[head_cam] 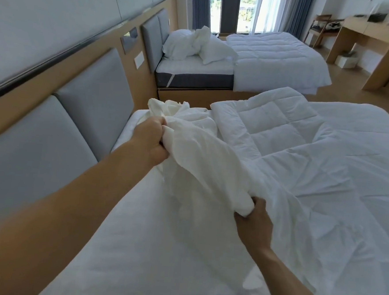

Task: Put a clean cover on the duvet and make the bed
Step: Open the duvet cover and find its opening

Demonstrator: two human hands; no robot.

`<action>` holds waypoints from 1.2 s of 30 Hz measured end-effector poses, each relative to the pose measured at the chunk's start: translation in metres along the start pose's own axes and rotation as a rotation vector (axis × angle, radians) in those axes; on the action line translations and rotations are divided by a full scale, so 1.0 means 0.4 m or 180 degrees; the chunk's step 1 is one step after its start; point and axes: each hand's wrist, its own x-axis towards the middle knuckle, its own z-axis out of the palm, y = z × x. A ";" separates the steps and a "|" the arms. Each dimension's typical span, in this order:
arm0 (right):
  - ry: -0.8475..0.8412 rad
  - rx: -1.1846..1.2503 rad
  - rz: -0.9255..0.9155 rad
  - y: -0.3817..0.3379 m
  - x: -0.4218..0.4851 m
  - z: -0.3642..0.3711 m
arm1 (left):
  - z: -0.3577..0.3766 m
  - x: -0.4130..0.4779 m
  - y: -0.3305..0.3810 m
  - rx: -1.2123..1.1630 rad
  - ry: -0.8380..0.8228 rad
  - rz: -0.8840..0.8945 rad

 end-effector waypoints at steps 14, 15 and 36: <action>-0.2310 -0.1359 -0.0885 -0.079 -0.069 -0.046 | -0.427 0.144 -0.186 0.1570 0.1334 -0.0189; -0.2266 -0.1281 -0.0876 -0.079 -0.058 -0.048 | -0.429 0.142 -0.199 0.1639 0.1390 -0.0151; -0.1695 0.0270 0.0023 0.098 0.045 -0.171 | 0.094 0.045 -0.355 0.5888 -0.1294 0.3159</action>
